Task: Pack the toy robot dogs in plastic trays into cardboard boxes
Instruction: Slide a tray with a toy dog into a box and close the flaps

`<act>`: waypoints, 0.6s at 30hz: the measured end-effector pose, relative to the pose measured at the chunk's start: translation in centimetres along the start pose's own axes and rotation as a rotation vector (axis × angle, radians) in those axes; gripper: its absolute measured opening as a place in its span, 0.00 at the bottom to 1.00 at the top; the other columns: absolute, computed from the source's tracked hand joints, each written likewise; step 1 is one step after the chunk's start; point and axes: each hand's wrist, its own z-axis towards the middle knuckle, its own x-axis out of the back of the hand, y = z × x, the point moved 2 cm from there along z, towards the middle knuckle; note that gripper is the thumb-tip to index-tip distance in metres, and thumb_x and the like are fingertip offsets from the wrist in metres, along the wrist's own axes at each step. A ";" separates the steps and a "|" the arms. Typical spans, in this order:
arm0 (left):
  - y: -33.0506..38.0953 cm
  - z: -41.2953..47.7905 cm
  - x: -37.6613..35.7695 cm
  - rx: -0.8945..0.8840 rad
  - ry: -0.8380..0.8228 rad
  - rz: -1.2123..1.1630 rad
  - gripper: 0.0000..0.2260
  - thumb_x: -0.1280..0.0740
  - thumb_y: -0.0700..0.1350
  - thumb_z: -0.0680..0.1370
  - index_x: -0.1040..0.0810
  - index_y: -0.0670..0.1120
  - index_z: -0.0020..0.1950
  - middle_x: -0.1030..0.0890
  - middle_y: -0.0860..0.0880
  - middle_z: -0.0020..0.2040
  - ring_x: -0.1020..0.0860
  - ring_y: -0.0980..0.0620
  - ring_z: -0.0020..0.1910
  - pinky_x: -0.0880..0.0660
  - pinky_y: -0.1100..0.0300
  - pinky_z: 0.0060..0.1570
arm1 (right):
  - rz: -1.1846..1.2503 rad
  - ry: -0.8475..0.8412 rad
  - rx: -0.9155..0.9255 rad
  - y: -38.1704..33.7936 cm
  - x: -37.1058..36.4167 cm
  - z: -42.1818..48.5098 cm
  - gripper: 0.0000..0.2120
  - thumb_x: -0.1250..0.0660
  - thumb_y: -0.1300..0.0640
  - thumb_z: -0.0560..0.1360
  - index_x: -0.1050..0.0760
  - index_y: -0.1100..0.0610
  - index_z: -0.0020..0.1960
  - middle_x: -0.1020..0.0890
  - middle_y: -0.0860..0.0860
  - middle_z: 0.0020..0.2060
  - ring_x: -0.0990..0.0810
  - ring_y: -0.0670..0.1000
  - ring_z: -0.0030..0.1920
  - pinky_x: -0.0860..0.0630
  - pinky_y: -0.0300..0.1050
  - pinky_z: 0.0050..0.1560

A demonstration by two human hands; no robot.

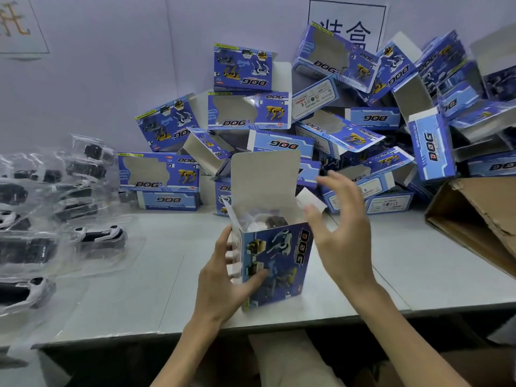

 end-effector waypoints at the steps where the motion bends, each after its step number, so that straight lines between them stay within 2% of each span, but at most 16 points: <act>1: 0.0 0.0 -0.1 0.024 -0.039 -0.032 0.42 0.31 0.74 0.65 0.49 0.71 0.73 0.27 0.68 0.58 0.21 0.65 0.52 0.22 0.71 0.36 | 0.071 0.034 -0.131 0.4 -0.1 0.5 0.19 0.30 0.51 0.77 0.28 0.49 0.66 0.25 0.44 0.65 0.29 0.36 0.65 0.34 0.27 0.62; 3: 0.0 0.0 -0.4 0.070 -0.109 -0.066 0.42 0.31 0.74 0.66 0.51 0.72 0.73 0.25 0.63 0.60 0.20 0.62 0.51 0.20 0.67 0.36 | 0.253 -0.061 -0.396 1.0 -1.2 0.9 0.21 0.27 0.54 0.76 0.30 0.49 0.66 0.23 0.43 0.60 0.25 0.39 0.60 0.30 0.27 0.54; 4: 0.1 -0.1 -0.4 0.084 -0.128 -0.056 0.42 0.32 0.74 0.66 0.52 0.72 0.73 0.25 0.60 0.62 0.20 0.62 0.51 0.19 0.66 0.38 | 0.335 -0.096 -0.470 1.2 -1.9 0.7 0.21 0.27 0.57 0.75 0.30 0.49 0.64 0.21 0.43 0.58 0.22 0.41 0.57 0.27 0.29 0.51; 6: 0.8 -0.1 -0.1 0.064 -0.096 0.022 0.43 0.35 0.75 0.66 0.54 0.70 0.74 0.29 0.60 0.68 0.24 0.69 0.54 0.23 0.70 0.47 | 0.424 -0.045 -0.508 1.6 -2.9 0.0 0.19 0.28 0.63 0.74 0.28 0.48 0.60 0.17 0.46 0.53 0.17 0.42 0.49 0.22 0.34 0.45; 7: 1.3 0.0 0.2 0.030 -0.037 0.050 0.44 0.35 0.75 0.67 0.53 0.66 0.76 0.33 0.62 0.71 0.27 0.72 0.59 0.27 0.71 0.52 | 0.452 0.006 -0.500 1.7 -3.2 -0.4 0.18 0.29 0.65 0.74 0.26 0.48 0.58 0.16 0.46 0.52 0.16 0.43 0.47 0.21 0.36 0.41; 9: 2.4 0.5 0.9 -0.062 0.107 0.032 0.45 0.32 0.70 0.69 0.48 0.56 0.78 0.41 0.64 0.76 0.36 0.69 0.70 0.32 0.70 0.62 | 0.503 0.072 -0.486 1.8 -3.7 -0.9 0.19 0.31 0.66 0.74 0.24 0.46 0.58 0.15 0.45 0.50 0.16 0.42 0.47 0.21 0.35 0.38; 11: 4.1 1.6 1.8 -0.145 0.167 0.001 0.42 0.31 0.66 0.71 0.43 0.51 0.78 0.41 0.64 0.77 0.38 0.64 0.74 0.38 0.73 0.67 | 0.528 0.094 -0.494 1.7 -4.0 -1.0 0.18 0.32 0.65 0.75 0.23 0.46 0.58 0.15 0.44 0.49 0.16 0.42 0.48 0.20 0.36 0.39; 13: 6.1 2.6 2.2 -0.201 0.121 0.006 0.38 0.32 0.65 0.73 0.39 0.50 0.78 0.37 0.62 0.76 0.36 0.62 0.74 0.38 0.74 0.67 | 0.530 0.099 -0.478 1.7 -4.1 -0.9 0.17 0.34 0.66 0.76 0.22 0.46 0.57 0.16 0.41 0.47 0.17 0.40 0.48 0.21 0.35 0.40; 15: 7.6 3.4 2.0 -0.243 0.051 0.094 0.34 0.32 0.62 0.75 0.34 0.49 0.76 0.31 0.56 0.74 0.32 0.59 0.72 0.34 0.69 0.68 | 0.505 0.073 -0.441 1.6 -4.1 -1.0 0.16 0.37 0.66 0.77 0.22 0.47 0.57 0.16 0.40 0.48 0.18 0.39 0.49 0.22 0.33 0.42; 18: 8.4 4.1 1.7 -0.259 -0.042 0.230 0.28 0.29 0.56 0.74 0.28 0.50 0.72 0.24 0.53 0.69 0.28 0.56 0.68 0.30 0.56 0.68 | 0.439 -0.032 -0.358 1.6 -4.2 -1.2 0.15 0.40 0.58 0.76 0.21 0.50 0.59 0.18 0.39 0.55 0.22 0.37 0.57 0.25 0.31 0.52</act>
